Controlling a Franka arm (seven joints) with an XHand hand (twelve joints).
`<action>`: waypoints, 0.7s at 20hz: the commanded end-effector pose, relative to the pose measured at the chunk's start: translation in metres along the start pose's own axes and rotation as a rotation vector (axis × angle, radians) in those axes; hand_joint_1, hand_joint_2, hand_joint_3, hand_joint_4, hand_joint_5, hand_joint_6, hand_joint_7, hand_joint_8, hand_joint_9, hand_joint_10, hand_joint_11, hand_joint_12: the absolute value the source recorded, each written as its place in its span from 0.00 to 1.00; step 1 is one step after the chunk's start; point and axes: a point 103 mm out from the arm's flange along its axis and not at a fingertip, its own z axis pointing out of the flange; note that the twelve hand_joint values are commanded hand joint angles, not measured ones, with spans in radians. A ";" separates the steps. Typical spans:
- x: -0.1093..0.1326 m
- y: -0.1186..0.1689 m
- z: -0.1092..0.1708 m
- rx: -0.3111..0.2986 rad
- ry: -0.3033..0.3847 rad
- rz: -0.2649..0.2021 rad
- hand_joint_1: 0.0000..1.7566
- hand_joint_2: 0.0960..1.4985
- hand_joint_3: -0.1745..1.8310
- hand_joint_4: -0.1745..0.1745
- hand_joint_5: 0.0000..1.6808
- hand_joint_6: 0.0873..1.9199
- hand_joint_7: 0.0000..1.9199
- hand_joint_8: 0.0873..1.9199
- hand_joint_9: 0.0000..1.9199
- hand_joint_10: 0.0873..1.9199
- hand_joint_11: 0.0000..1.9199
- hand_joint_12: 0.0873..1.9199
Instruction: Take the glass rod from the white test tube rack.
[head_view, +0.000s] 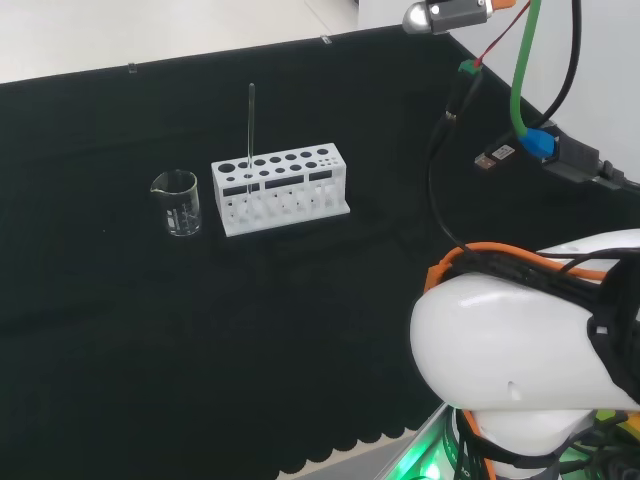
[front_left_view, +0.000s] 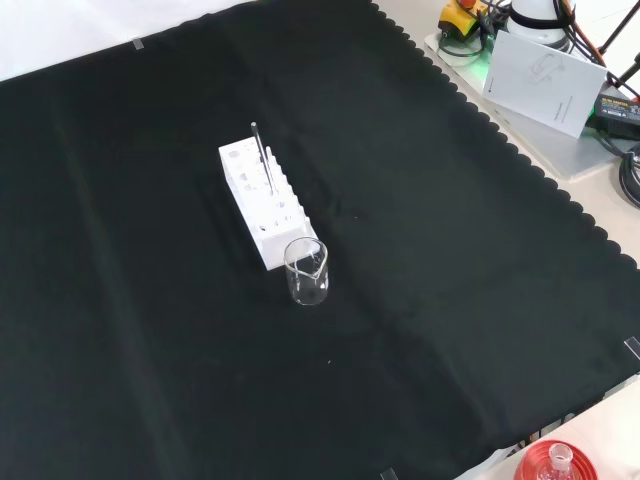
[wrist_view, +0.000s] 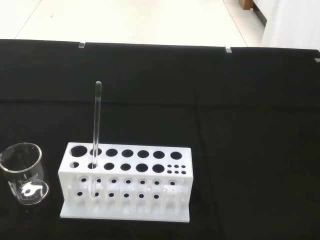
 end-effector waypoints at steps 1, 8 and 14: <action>-0.039 -0.107 -0.075 -0.129 0.002 0.081 0.43 0.52 0.41 0.12 0.07 0.14 0.09 0.23 0.16 0.18 0.12 0.52; -0.042 -0.116 -0.079 -0.150 0.011 0.079 0.39 0.60 0.34 0.15 0.01 0.04 0.00 0.21 0.00 0.33 0.00 0.54; -0.042 -0.112 -0.074 -0.153 0.020 0.067 0.41 0.58 0.34 0.13 0.03 0.05 0.00 0.30 0.00 0.41 0.00 0.62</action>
